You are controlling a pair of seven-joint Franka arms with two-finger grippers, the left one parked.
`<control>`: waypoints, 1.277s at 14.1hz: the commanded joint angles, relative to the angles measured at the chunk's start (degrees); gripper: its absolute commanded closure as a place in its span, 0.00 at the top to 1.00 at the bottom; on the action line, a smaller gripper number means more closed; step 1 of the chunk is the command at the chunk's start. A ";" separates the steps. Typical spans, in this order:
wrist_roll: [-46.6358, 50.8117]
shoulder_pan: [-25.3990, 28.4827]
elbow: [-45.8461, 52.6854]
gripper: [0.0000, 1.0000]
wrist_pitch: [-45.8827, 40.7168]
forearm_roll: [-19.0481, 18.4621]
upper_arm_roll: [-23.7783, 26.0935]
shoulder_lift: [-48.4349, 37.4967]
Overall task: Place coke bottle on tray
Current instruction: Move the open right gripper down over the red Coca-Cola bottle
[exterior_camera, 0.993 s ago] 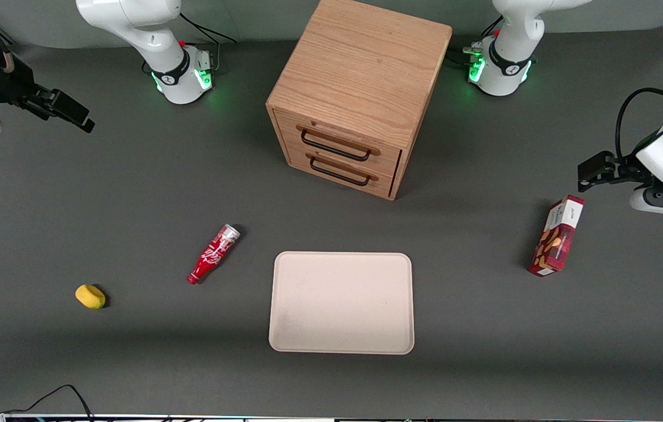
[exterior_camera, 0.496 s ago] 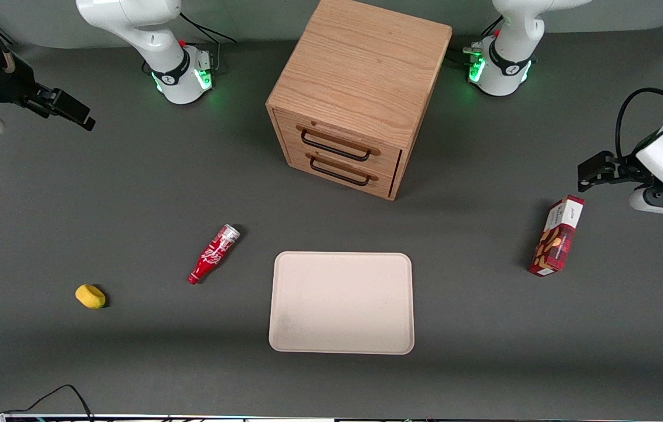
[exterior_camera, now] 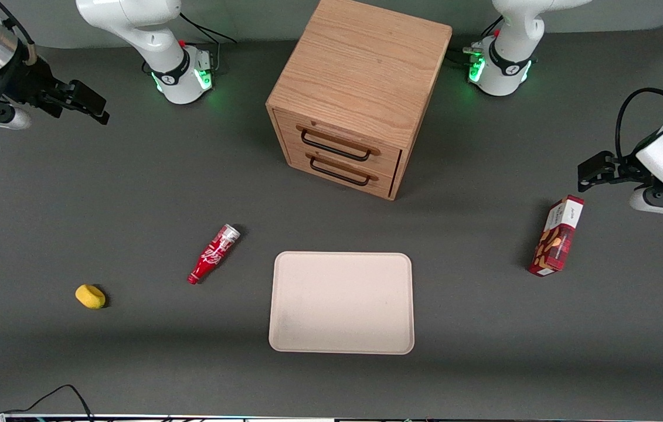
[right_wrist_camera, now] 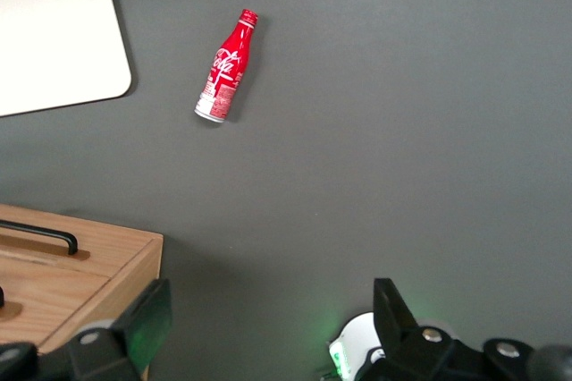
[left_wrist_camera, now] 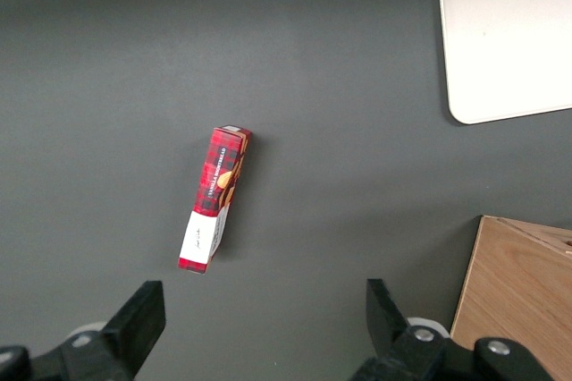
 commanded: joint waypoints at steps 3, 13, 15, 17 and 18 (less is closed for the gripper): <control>-3.23 0.03 1.29 1.00 -0.85 -0.30 -1.02 0.18; 25.83 0.74 11.49 1.00 10.81 5.77 5.39 26.26; 29.45 1.00 10.87 1.00 15.30 3.67 5.48 32.67; 33.31 1.26 10.09 1.00 19.69 -0.37 7.41 37.86; 34.90 1.35 8.69 1.00 22.76 -2.21 7.59 39.54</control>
